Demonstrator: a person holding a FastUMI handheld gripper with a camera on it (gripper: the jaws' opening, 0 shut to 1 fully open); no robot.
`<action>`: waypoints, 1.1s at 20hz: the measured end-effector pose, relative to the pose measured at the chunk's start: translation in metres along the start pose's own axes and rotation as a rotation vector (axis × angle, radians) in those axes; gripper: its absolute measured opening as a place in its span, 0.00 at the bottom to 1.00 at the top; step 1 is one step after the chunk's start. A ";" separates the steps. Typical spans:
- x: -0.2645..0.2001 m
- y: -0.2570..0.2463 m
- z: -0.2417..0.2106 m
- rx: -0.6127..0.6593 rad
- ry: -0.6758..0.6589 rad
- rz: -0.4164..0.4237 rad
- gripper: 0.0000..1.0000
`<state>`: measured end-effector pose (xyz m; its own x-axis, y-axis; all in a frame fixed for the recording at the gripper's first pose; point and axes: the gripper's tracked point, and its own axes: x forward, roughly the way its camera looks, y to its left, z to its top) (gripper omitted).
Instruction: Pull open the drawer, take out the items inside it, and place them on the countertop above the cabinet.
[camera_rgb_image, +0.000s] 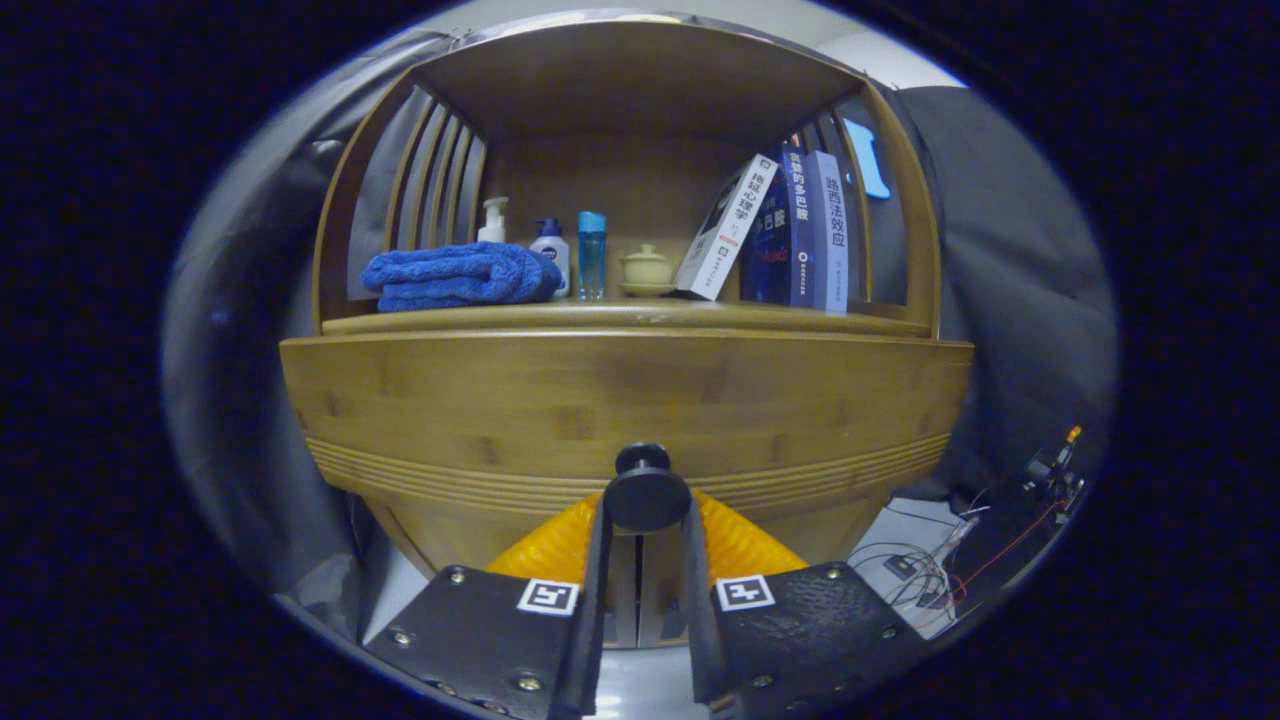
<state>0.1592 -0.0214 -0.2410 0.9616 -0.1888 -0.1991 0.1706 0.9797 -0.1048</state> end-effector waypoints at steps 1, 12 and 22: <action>-0.003 0.000 -0.002 -0.007 0.007 -0.002 0.36; -0.030 -0.009 0.016 0.165 -0.122 0.034 0.22; 0.017 -0.004 0.011 0.062 -0.032 0.040 0.62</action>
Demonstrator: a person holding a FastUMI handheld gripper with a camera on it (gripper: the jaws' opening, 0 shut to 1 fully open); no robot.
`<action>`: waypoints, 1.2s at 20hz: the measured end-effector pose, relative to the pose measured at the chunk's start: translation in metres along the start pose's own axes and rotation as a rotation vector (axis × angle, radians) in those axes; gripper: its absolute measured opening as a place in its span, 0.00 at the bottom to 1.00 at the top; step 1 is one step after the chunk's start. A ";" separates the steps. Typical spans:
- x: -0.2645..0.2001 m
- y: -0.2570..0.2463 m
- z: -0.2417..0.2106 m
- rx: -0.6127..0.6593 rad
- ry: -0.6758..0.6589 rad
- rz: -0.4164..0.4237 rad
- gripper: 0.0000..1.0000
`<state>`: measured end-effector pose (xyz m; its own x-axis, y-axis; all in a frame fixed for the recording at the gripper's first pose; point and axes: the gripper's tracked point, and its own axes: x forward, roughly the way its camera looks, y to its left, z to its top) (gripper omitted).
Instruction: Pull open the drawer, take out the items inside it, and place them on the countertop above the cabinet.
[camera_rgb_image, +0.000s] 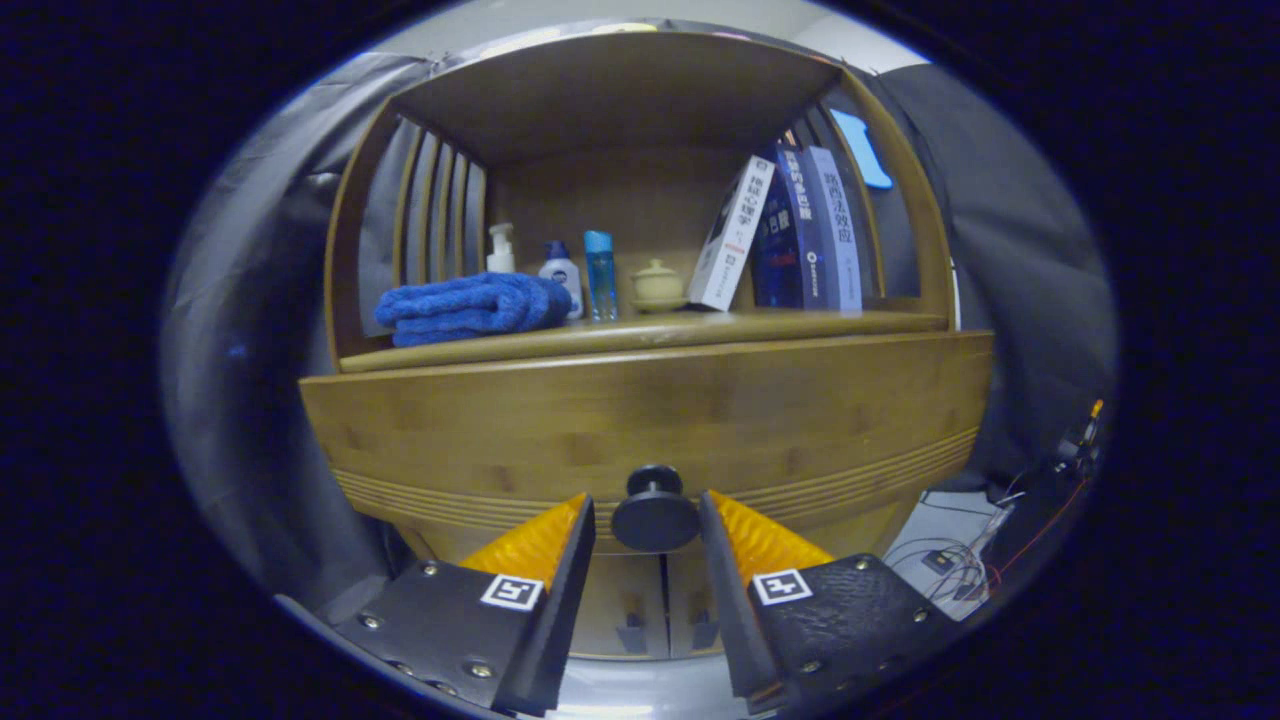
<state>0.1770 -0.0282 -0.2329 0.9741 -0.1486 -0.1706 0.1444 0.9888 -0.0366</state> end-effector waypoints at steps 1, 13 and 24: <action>0.007 0.004 0.002 -0.022 -0.006 0.013 0.62; -0.054 0.002 -0.011 -0.032 0.039 -0.015 0.33; -0.120 -0.003 -0.034 -0.027 0.064 -0.010 0.32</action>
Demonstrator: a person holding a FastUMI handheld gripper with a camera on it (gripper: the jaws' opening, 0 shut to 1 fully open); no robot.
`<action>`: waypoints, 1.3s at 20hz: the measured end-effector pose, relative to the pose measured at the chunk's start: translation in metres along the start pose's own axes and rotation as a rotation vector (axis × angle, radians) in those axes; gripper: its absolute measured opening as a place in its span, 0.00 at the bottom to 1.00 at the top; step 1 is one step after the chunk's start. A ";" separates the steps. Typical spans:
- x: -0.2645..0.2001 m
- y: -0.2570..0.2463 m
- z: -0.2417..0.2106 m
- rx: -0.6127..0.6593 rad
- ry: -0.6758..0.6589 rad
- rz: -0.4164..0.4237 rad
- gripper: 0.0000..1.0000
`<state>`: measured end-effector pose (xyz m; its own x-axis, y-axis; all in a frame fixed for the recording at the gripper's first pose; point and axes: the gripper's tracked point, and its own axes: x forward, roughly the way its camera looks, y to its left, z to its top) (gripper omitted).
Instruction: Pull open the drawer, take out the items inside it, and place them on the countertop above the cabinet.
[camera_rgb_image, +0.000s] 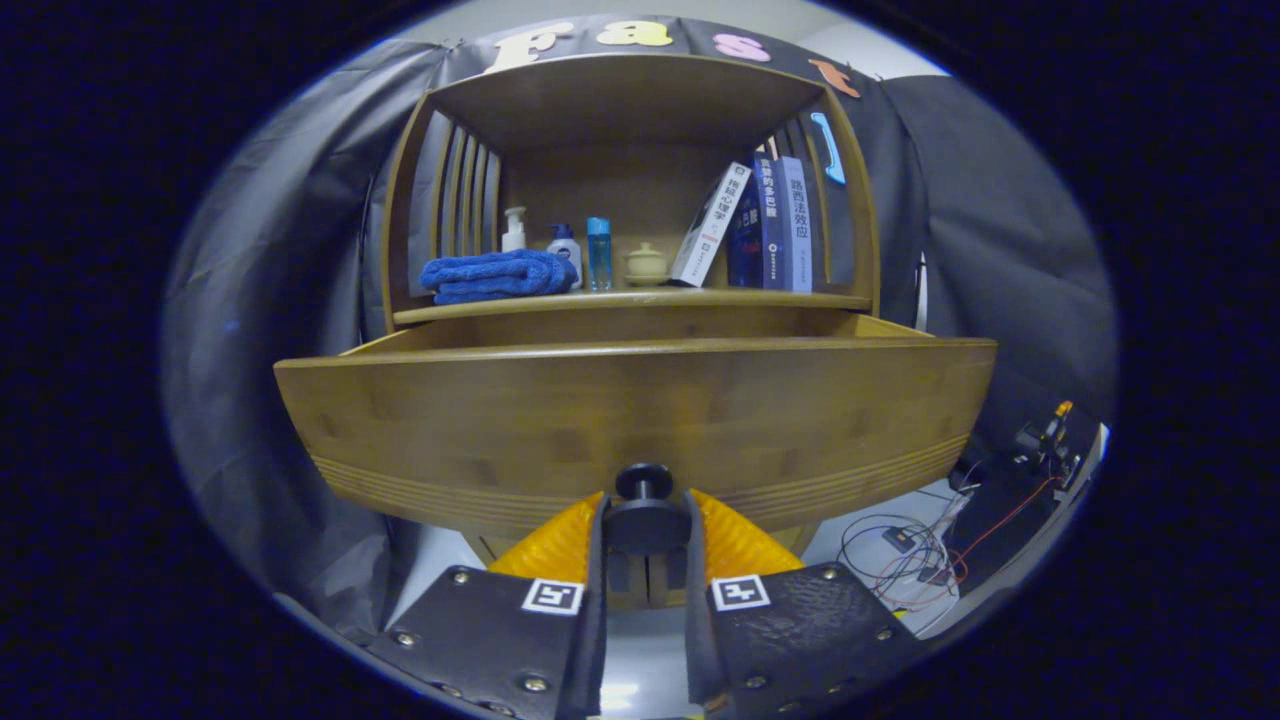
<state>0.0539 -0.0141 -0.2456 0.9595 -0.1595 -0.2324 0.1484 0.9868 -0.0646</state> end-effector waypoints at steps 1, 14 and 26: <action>-0.005 0.000 0.000 -0.004 -0.005 0.000 0.32; -0.041 -0.011 0.100 0.092 -0.068 -0.099 0.99; 0.097 0.001 0.073 -0.014 0.365 -0.076 0.96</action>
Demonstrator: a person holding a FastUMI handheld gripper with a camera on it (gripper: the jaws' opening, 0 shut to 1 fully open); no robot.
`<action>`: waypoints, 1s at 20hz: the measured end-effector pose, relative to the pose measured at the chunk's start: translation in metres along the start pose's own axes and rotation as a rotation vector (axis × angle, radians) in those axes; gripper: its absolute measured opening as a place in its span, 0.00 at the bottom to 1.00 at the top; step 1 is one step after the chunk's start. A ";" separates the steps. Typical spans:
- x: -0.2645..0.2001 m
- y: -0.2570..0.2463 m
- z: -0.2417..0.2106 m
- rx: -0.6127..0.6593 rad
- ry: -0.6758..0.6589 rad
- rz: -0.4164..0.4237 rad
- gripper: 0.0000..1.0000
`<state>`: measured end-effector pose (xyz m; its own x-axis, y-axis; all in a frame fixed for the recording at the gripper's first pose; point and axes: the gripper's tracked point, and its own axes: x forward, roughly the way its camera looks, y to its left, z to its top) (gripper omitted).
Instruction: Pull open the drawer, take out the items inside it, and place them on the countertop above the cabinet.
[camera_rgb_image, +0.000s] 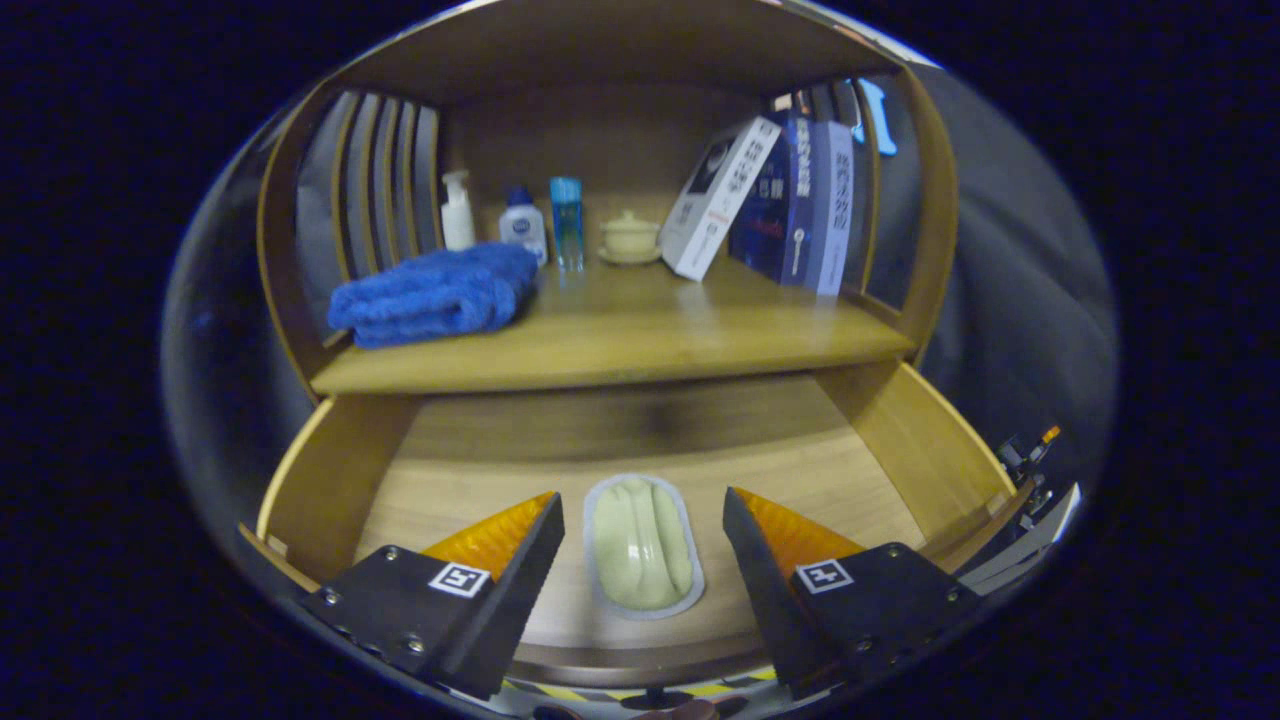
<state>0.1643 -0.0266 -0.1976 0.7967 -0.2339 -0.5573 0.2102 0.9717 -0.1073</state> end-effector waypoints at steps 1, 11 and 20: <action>0.006 0.000 -0.004 0.001 0.048 -0.003 0.96; 0.030 -0.001 -0.031 0.079 0.290 -0.042 0.75; 0.037 0.007 -0.021 0.064 0.205 -0.050 0.22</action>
<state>0.1831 -0.0279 -0.2363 0.6541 -0.2638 -0.7089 0.2870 0.9537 -0.0901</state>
